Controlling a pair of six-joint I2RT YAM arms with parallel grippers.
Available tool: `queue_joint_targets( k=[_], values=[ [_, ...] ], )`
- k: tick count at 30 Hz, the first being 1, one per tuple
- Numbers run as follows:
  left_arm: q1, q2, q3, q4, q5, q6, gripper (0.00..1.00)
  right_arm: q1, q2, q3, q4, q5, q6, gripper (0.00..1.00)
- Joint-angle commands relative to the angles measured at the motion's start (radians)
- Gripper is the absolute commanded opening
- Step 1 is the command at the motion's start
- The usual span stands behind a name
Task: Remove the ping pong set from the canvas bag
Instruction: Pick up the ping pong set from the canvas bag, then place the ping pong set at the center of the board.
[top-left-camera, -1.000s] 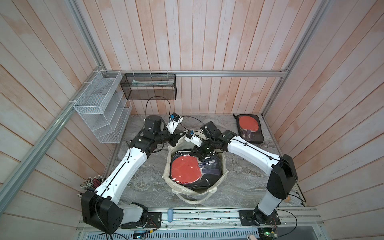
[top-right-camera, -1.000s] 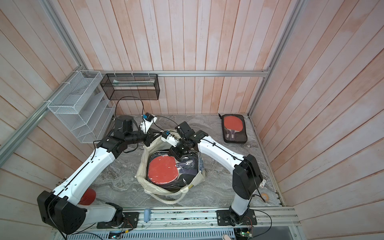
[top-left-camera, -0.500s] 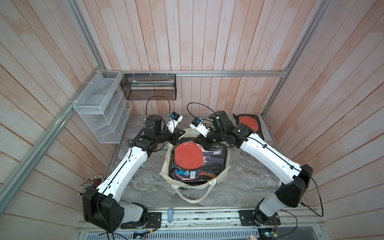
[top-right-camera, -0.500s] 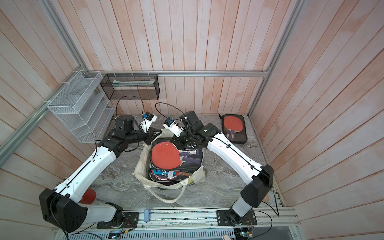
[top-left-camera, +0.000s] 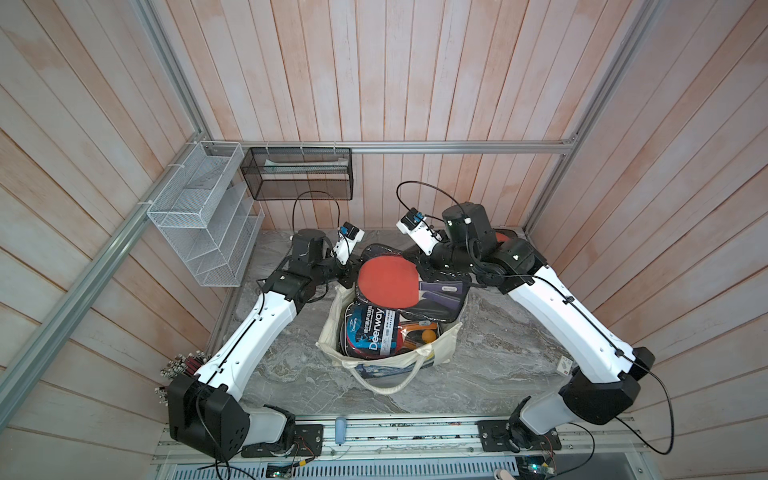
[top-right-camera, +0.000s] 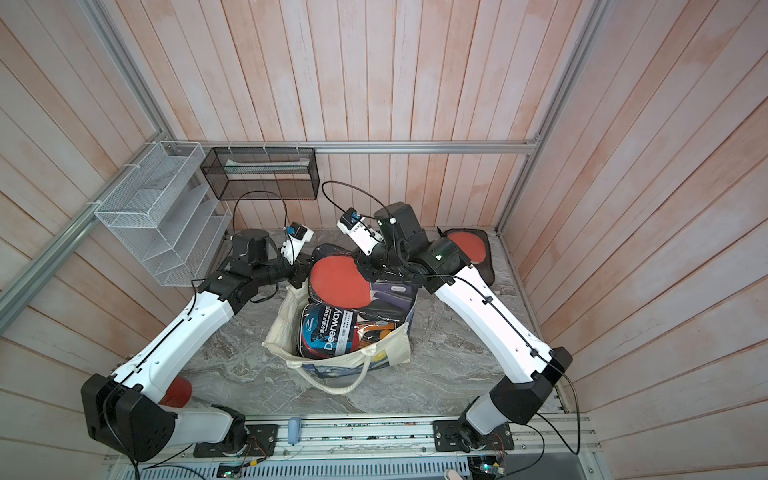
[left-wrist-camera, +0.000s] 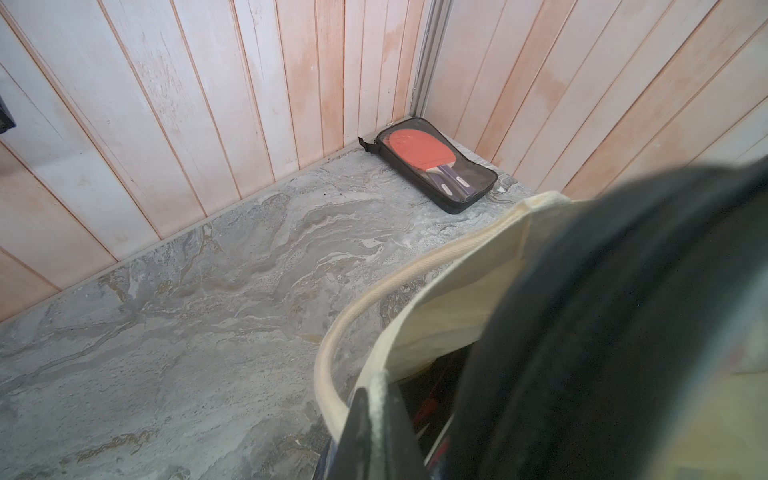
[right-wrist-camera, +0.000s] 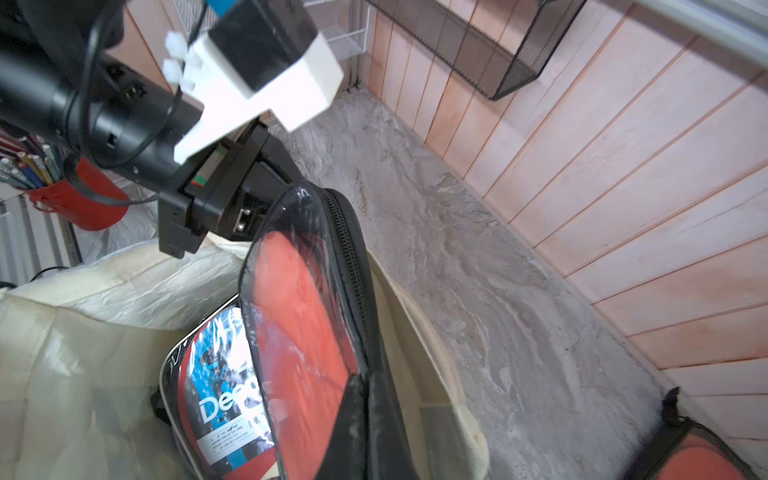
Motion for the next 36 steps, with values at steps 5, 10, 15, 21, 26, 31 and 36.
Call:
queue_joint_targets(
  k=[5,10,15,21,26,31,36],
  values=[
    [-0.008,-0.006,0.012,0.056,0.04,-0.016,0.0,-0.016,-0.026,0.136,0.212,0.221,0.008,0.0],
    [-0.008,-0.015,0.0,0.066,0.038,-0.016,0.0,-0.033,-0.026,0.228,0.233,0.335,0.002,0.0],
    [-0.008,-0.011,-0.004,0.077,0.046,-0.02,0.0,-0.06,-0.054,0.275,0.232,0.495,-0.003,0.0],
    [-0.007,0.003,0.012,0.083,0.061,-0.021,0.0,-0.114,-0.131,0.257,0.214,0.627,0.01,0.0],
    [-0.007,0.015,0.021,0.085,0.069,-0.021,0.0,-0.199,-0.207,0.157,0.169,0.676,0.046,0.0],
    [-0.007,0.018,0.023,0.086,0.076,-0.022,0.0,-0.359,-0.307,-0.097,0.158,0.601,0.148,0.0],
    [-0.008,0.017,0.028,0.083,0.078,-0.02,0.0,-0.54,-0.399,-0.374,0.204,0.449,0.227,0.0]
  ],
)
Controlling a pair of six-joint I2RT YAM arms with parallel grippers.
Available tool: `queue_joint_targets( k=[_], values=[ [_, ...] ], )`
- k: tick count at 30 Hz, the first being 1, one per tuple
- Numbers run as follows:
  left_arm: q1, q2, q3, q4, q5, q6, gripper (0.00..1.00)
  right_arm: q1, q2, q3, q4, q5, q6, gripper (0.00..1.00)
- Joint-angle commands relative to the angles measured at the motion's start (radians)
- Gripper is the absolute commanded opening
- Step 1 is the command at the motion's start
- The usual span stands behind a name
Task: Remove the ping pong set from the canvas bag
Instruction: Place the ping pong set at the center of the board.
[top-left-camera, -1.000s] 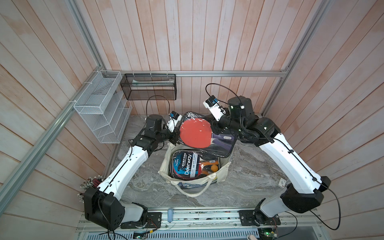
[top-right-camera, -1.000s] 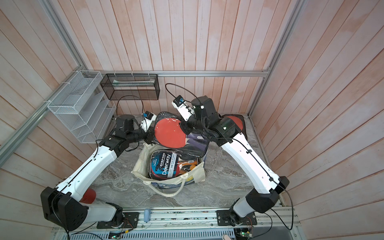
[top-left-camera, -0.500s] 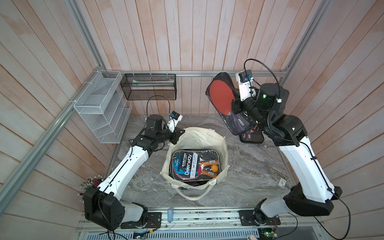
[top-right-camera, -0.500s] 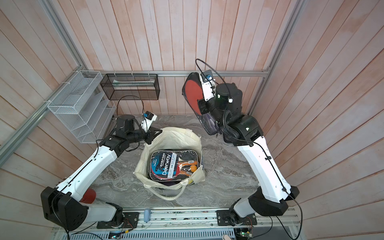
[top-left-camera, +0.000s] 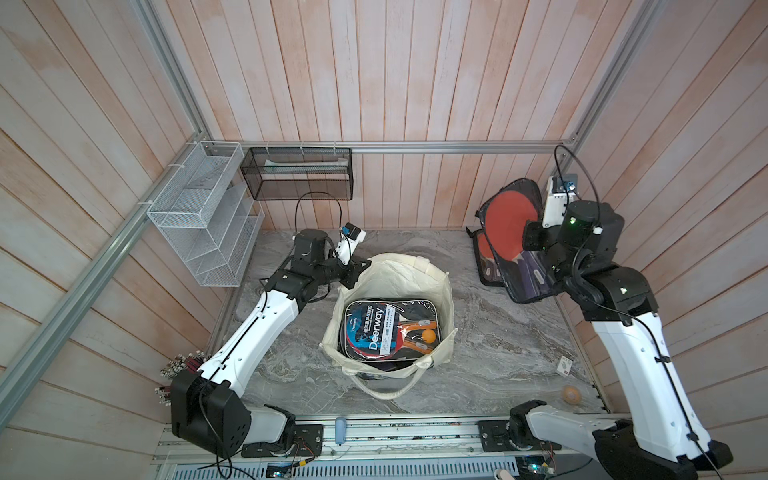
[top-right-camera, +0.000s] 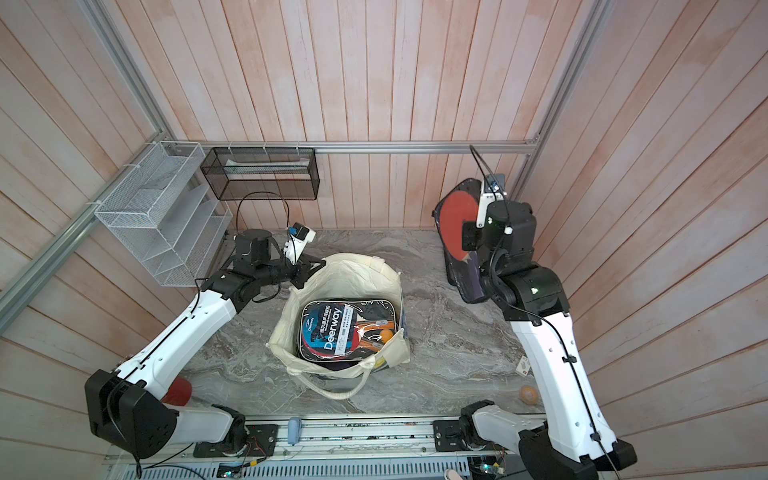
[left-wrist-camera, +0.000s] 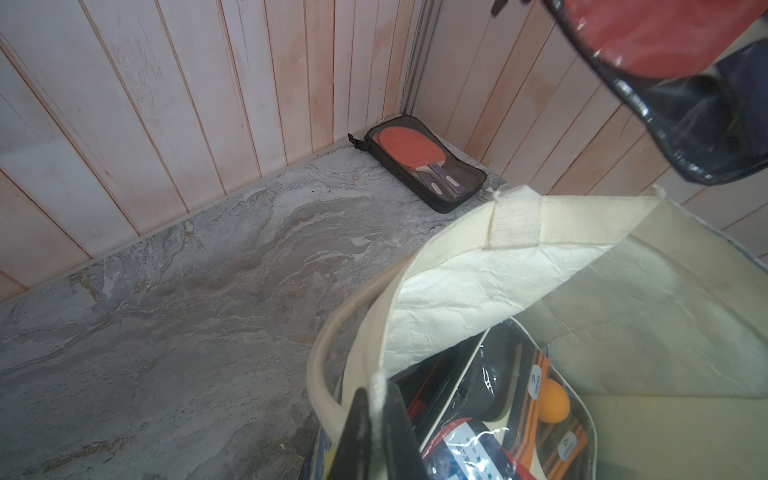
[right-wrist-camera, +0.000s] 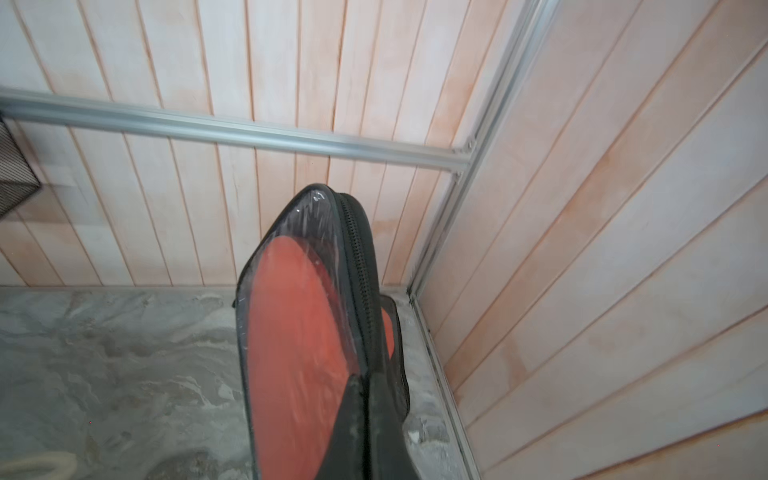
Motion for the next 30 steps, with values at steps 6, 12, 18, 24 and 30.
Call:
queue_joint_targets(
  k=[6,12,18,24,30],
  values=[
    [-0.004,-0.005,0.031,0.063,0.043,0.004,0.0,-0.138,-0.087,-0.3,0.095,-0.16,0.113,0.0],
    [-0.003,0.0,0.027,0.071,0.047,-0.001,0.0,-0.16,-0.106,-0.458,0.145,-0.226,0.153,0.0],
    [-0.003,0.002,0.026,0.07,0.046,0.001,0.0,-0.171,-0.09,-0.574,0.223,-0.261,0.182,0.0],
    [-0.003,0.008,0.02,0.072,0.052,0.002,0.0,-0.191,-0.068,-0.662,0.312,-0.278,0.217,0.0],
    [-0.002,0.011,0.018,0.076,0.055,0.001,0.0,-0.217,-0.046,-0.727,0.357,-0.28,0.226,0.0]
  ],
)
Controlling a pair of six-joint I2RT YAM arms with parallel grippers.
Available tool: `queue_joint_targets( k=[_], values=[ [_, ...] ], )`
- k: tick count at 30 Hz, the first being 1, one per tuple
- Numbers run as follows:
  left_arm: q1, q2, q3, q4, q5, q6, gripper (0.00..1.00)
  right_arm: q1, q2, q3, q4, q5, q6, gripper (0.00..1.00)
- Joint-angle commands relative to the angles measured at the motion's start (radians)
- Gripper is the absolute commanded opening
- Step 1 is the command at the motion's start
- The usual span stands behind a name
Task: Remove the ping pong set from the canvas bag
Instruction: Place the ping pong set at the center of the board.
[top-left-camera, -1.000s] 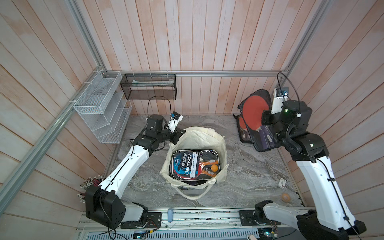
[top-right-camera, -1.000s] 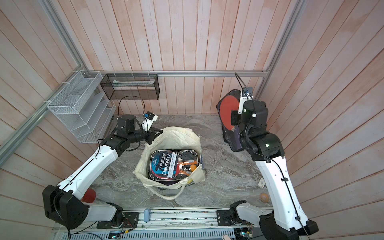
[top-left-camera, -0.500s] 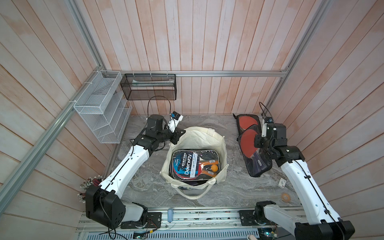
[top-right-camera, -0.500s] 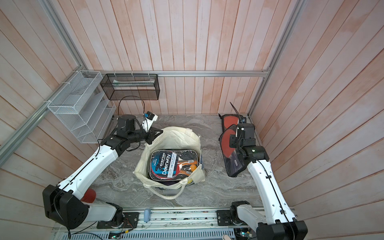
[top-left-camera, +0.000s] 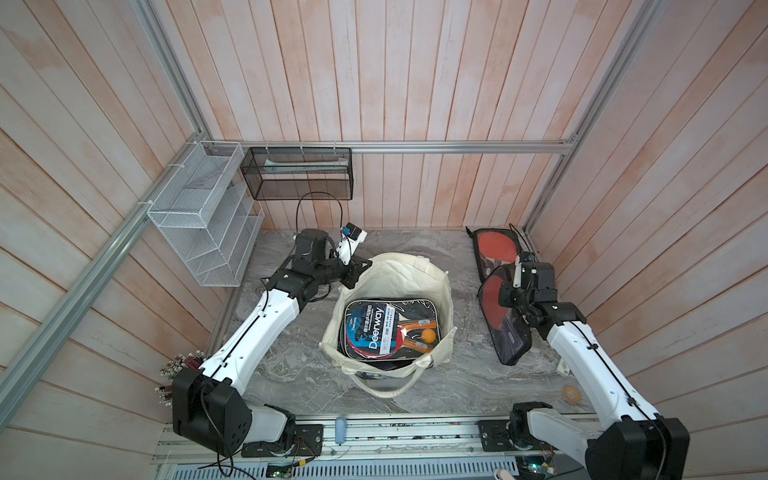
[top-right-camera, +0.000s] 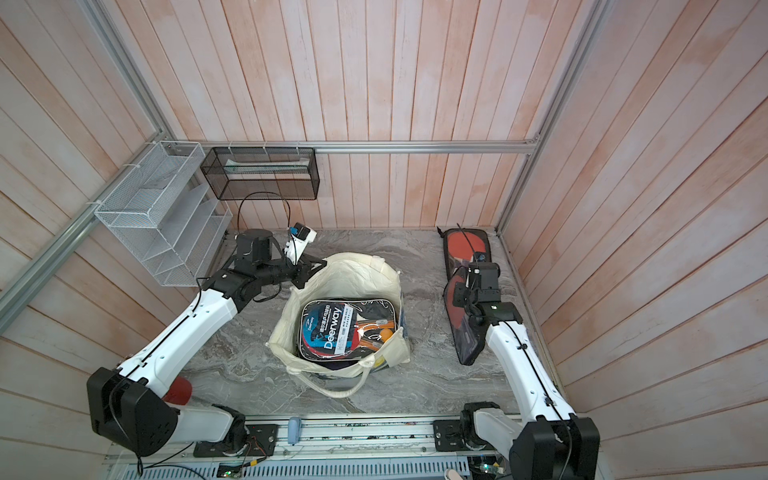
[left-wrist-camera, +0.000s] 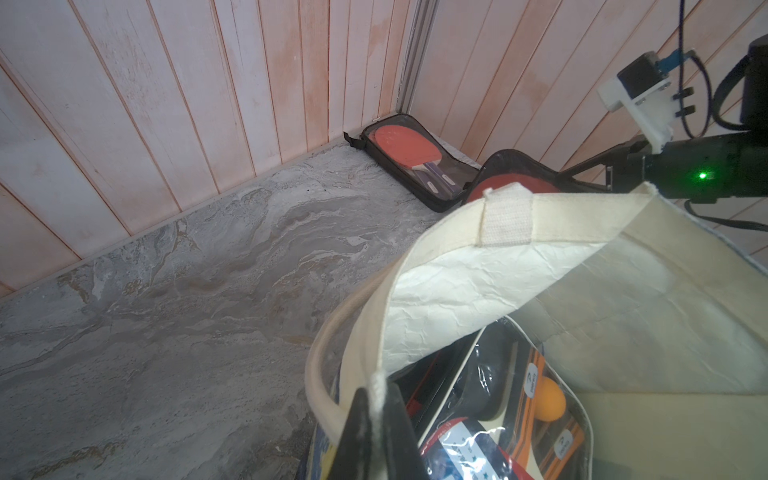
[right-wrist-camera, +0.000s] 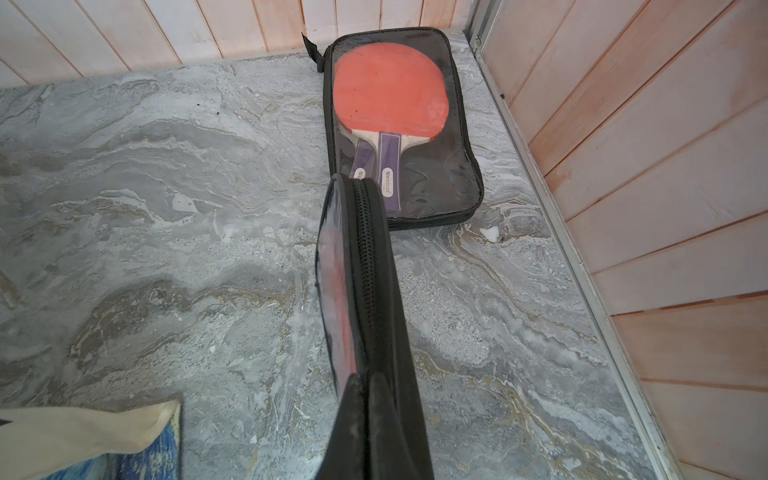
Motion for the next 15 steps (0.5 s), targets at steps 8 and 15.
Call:
queue_joint_targets(
  k=[8,15],
  values=[
    [-0.003,0.011,0.024,0.071,0.045,0.001,0.0,-0.118,0.028,-0.072,0.142,-0.017,0.009,0.0],
    [-0.003,0.029,0.032,0.078,0.064,0.0,0.0,-0.181,0.185,-0.038,0.171,0.026,-0.028,0.0]
  ],
)
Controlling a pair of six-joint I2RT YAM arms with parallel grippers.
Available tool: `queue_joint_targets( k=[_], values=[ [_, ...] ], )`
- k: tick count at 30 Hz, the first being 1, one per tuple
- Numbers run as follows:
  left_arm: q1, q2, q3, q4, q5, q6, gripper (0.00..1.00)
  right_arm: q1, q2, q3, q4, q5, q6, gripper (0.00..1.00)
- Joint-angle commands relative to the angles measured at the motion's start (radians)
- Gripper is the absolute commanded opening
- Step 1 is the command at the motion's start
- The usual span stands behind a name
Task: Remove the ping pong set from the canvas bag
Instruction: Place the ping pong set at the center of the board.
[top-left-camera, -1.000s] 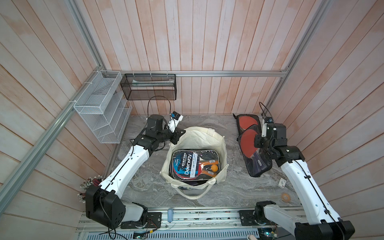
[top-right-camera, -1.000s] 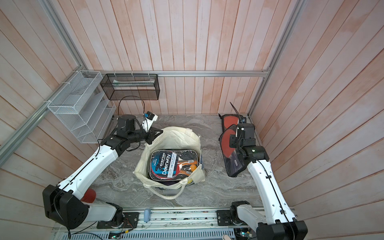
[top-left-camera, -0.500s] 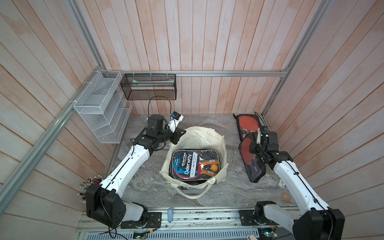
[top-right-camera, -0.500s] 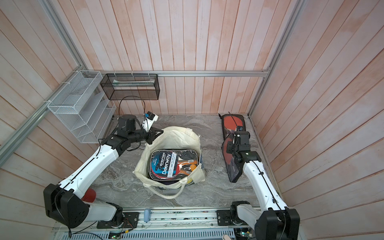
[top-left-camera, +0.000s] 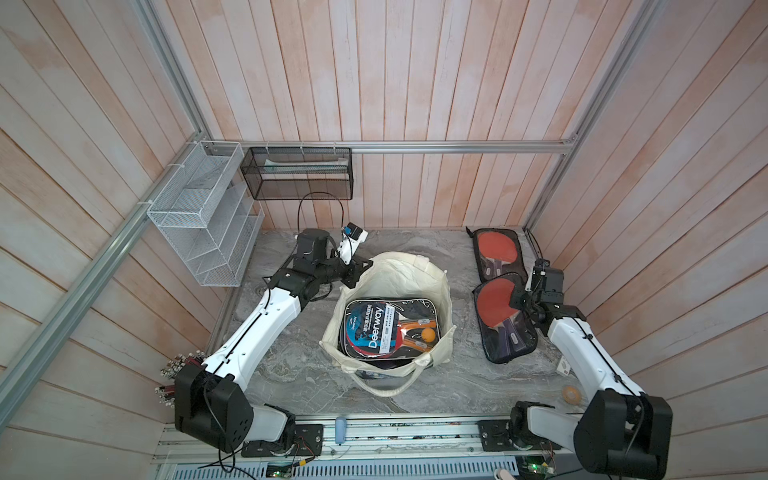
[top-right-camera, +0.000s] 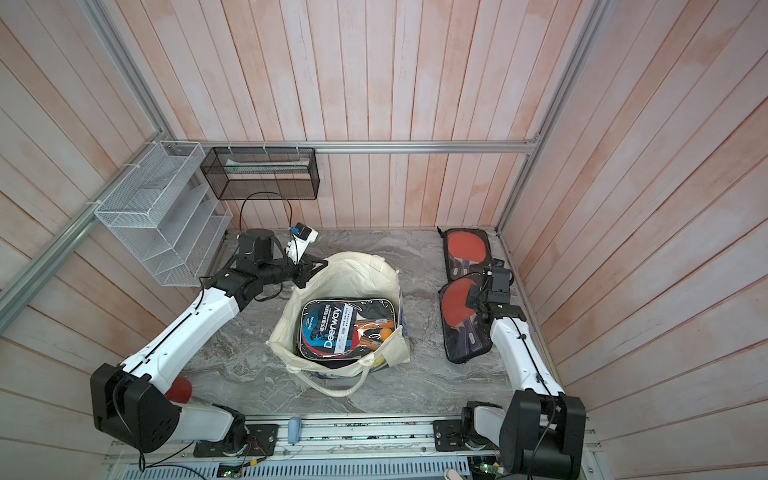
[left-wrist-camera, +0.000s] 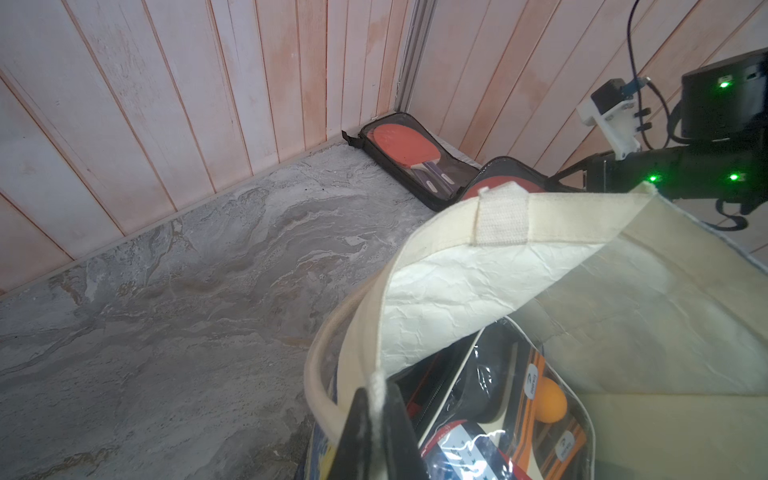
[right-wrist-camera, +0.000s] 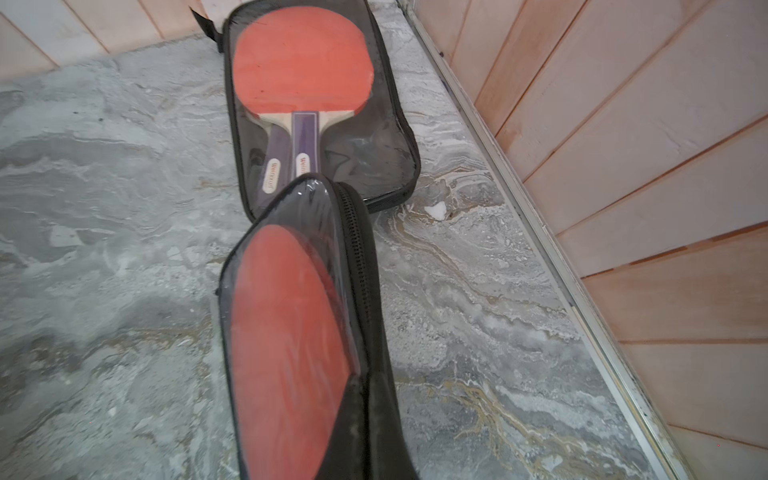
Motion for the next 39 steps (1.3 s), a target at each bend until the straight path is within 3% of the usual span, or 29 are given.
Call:
queue_joint_targets(
  k=[1,11,24,34,39],
  values=[
    [-0.003,0.006,0.029,0.063,0.054,0.001,0.0,-0.01,0.085,0.029,0.042,0.043,-0.031,0.0],
    [-0.004,0.027,0.04,0.108,0.122,-0.016,0.0,-0.024,0.331,0.109,0.085,0.195,-0.163,0.0],
    [0.003,0.054,0.056,0.127,0.151,-0.002,0.0,-0.078,0.38,0.074,0.089,0.306,-0.142,0.0],
    [0.012,0.043,0.052,0.125,0.152,-0.001,0.0,-0.095,0.401,0.087,0.11,0.292,-0.147,0.0],
    [0.012,0.037,0.059,0.113,0.145,0.001,0.0,-0.095,0.376,0.115,0.073,0.344,-0.121,0.28]
  ],
)
